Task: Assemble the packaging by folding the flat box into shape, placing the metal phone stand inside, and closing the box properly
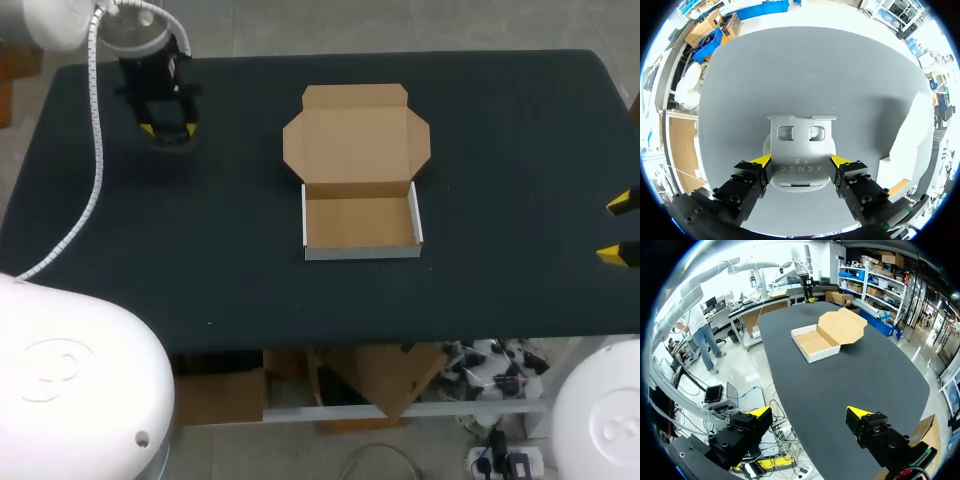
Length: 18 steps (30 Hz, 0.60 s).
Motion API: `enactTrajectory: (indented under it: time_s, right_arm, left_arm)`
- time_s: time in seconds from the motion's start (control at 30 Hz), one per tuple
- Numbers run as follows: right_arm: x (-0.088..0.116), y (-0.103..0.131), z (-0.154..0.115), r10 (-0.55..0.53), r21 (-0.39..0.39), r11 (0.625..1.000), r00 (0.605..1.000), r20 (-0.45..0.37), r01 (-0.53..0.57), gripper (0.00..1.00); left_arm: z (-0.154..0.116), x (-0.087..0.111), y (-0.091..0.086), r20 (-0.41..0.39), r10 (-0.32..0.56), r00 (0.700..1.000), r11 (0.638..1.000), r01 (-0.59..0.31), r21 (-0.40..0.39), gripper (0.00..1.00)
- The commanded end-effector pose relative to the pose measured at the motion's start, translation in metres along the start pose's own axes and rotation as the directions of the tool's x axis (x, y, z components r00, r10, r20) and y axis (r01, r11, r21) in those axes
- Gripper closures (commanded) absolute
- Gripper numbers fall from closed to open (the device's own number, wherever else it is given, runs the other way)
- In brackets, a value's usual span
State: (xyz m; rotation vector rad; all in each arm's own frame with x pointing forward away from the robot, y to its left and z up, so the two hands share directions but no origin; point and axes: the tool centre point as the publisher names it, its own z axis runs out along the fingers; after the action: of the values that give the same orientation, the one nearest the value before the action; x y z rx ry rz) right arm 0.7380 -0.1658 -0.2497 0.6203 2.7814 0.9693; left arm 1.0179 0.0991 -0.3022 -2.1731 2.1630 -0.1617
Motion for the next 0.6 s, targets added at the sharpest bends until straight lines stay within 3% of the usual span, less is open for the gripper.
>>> enactTrajectory:
  time_s: [0.03, 0.2, 0.6]
  right_arm:
    - [-0.005, 0.003, 0.016, -0.01, 0.003, 1.0, 1.0, -0.005, 0.01, 0.0]
    - [-0.006, 0.005, 0.029, -0.017, -0.013, 1.0, 1.0, -0.009, 0.017, 0.0]
    - [-0.007, 0.013, 0.054, -0.044, 0.042, 0.998, 0.998, -0.037, 0.045, 0.0]
  left_arm:
    - [-0.002, 0.002, 0.005, 0.006, 0.0, 1.0, 1.0, 0.0, 0.005, 1.0]
    - [-0.002, 0.004, 0.007, 0.005, 0.002, 1.0, 1.0, -0.002, 0.003, 1.0]
    - [-0.001, 0.005, 0.012, 0.005, 0.001, 1.0, 1.0, -0.001, -0.001, 1.0]
